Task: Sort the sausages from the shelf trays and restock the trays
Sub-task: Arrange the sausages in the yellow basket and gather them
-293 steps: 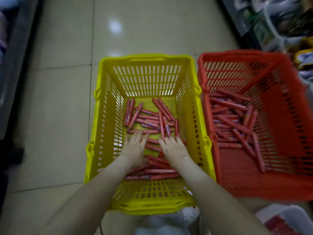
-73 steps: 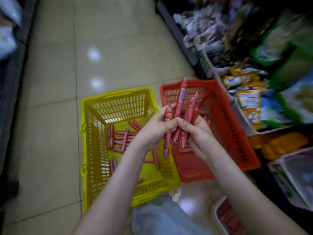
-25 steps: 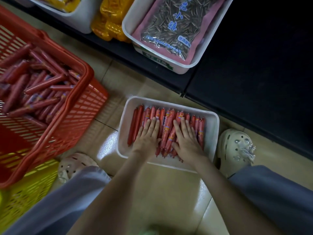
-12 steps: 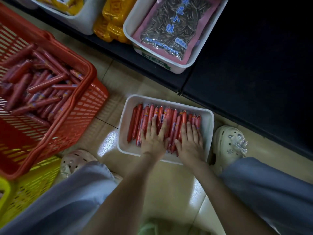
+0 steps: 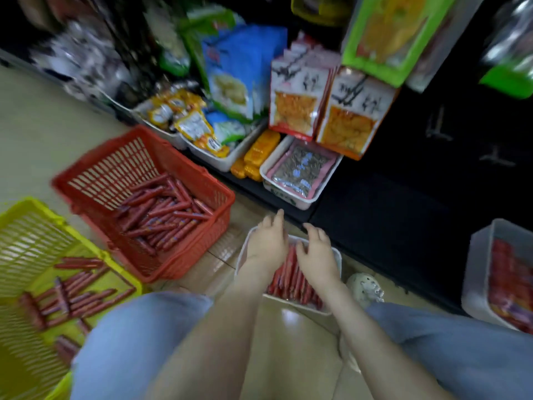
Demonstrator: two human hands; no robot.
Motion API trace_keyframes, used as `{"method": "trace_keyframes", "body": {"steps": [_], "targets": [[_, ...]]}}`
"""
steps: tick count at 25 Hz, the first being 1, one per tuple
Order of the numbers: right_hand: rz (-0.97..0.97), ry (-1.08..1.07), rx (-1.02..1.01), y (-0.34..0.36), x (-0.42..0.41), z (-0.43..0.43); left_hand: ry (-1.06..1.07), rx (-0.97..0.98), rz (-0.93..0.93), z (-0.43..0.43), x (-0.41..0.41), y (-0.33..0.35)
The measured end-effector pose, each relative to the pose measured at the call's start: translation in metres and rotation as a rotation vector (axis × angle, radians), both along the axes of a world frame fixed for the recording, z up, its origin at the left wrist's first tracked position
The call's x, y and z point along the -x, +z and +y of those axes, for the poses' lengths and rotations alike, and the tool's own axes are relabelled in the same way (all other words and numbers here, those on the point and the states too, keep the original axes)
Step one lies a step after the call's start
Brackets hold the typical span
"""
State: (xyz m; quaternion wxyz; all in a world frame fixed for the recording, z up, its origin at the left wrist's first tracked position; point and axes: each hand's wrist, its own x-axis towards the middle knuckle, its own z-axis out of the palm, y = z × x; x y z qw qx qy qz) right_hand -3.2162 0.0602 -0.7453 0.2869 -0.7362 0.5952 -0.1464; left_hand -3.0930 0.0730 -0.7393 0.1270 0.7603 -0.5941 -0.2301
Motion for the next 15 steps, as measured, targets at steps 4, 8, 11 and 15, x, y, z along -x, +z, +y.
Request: {"method": "trace_keyframes", "body": {"steps": [4,8,11,15], "targets": [[-0.088,0.160,0.204,0.088,-0.047,0.025,0.092,0.228,-0.075,0.031,-0.056,0.095],[-0.105,0.411,0.322,0.139,-0.132,0.066,0.175,0.404,-0.131,0.105,-0.139,0.148],[-0.081,0.621,0.336,0.140,-0.205,0.102,0.280,0.383,-0.226,0.182,-0.210,0.133],[-0.036,0.817,0.280,0.106,-0.286,0.138,0.468,0.180,-0.263,0.274,-0.290,0.067]]}}
